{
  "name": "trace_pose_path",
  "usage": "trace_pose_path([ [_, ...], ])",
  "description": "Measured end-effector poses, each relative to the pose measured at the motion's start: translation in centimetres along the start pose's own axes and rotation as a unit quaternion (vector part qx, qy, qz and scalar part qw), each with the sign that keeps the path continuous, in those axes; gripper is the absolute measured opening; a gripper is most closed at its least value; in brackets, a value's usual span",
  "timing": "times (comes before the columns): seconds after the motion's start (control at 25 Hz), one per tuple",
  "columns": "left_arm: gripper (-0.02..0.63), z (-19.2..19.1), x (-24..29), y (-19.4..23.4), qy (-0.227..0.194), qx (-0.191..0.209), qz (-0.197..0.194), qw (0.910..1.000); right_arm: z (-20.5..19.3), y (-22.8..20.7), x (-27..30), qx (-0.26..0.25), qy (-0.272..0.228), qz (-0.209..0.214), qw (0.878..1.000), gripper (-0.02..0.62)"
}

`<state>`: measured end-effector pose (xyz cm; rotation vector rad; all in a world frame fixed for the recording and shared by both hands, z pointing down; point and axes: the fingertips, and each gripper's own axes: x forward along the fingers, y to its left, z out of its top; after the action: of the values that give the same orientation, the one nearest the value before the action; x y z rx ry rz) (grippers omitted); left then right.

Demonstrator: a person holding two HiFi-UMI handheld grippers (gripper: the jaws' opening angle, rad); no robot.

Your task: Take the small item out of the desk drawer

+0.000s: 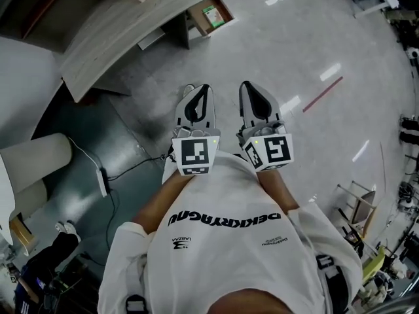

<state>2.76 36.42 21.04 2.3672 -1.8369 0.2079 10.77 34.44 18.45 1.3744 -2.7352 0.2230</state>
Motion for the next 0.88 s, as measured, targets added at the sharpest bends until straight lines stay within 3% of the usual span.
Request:
trace_pose_path([
  [0.64,0.016,4.3,18.3,10.8,0.027,-0.016,-0.060,0.9977,2.7,-6.4,19.8,0.014,0.048,-0.038,0.998,0.031],
  [0.88,0.015,4.0,23.6,14.8,0.040,-0.031,-0.082,0.9954,1.9,-7.6,26.1,0.022,0.077,-0.053,0.995,0.032],
])
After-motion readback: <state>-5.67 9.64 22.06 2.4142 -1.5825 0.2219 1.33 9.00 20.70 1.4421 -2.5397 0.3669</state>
